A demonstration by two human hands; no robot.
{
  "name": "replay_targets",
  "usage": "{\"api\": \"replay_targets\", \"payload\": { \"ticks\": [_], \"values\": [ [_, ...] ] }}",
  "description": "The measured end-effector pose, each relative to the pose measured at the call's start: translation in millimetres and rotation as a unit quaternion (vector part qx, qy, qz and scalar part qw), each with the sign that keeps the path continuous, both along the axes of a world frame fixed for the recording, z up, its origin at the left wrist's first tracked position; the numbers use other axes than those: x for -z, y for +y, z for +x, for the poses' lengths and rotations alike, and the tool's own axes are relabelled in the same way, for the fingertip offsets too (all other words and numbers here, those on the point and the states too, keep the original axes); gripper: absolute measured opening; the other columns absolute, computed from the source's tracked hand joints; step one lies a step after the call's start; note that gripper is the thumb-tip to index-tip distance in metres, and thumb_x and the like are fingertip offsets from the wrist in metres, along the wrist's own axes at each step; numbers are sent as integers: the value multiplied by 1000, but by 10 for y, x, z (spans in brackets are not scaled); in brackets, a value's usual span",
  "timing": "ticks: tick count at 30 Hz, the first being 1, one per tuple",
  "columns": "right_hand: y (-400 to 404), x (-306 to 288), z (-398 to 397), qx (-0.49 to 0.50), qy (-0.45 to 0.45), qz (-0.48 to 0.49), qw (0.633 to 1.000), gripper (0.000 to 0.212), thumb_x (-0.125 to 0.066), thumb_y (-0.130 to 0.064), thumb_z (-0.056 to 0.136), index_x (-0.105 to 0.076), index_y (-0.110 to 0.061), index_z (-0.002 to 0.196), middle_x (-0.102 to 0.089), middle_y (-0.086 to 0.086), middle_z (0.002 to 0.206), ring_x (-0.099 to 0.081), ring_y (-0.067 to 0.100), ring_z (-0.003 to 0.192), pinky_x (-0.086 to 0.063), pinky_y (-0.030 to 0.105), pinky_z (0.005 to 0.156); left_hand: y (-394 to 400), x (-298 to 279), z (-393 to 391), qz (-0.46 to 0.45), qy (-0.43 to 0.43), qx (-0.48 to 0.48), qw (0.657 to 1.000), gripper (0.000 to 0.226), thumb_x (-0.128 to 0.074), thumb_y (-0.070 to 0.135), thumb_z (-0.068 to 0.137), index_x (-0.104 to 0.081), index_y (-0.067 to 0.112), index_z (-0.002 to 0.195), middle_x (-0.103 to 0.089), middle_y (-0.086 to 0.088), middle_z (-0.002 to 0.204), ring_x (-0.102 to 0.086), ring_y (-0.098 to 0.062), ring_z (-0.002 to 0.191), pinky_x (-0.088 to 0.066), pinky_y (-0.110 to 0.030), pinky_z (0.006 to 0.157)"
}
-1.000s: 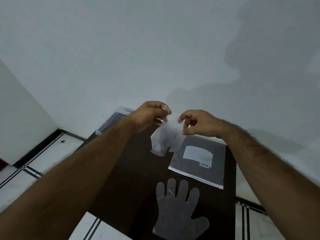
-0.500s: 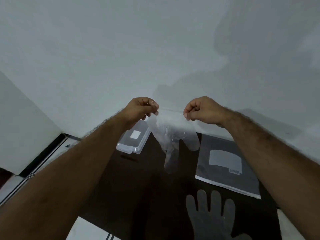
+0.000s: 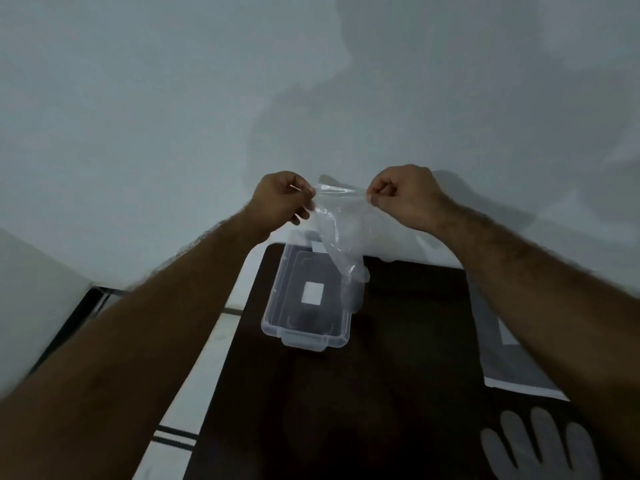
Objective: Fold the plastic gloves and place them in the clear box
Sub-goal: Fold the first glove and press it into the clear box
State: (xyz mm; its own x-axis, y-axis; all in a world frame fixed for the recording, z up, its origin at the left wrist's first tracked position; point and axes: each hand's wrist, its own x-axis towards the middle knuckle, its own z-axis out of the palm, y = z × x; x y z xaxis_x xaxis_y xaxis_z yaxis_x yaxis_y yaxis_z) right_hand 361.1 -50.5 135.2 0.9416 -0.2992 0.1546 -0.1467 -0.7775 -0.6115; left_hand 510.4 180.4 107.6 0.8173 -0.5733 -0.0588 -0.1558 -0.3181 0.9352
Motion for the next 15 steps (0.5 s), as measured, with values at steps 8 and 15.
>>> {"api": "replay_targets", "payload": {
  "ticks": [8, 15],
  "values": [
    [353, -119, 57, -12, -128, -138, 982, 12, -70, -22, 94, -79, -17, 101, -79, -4, 89, -70, 16, 75, -59, 36, 79, 400, 3, 188, -95, -187, 33, 977, 9, -70, 17, 103, -72, 8, 102, -78, -4, 91, -78, -20, 82, -62, -40, 80],
    [643, 331, -210, -61, -88, -187, 976, 12, -69, -20, 95, -78, -16, 103, -78, -2, 87, -64, 13, 73, -43, 28, 81, 737, 542, 42, -26, -285, 81, 955, 16, -67, 28, 105, -73, 13, 106, -73, 3, 94, -68, -20, 85, -59, -43, 70]
  ]
}}
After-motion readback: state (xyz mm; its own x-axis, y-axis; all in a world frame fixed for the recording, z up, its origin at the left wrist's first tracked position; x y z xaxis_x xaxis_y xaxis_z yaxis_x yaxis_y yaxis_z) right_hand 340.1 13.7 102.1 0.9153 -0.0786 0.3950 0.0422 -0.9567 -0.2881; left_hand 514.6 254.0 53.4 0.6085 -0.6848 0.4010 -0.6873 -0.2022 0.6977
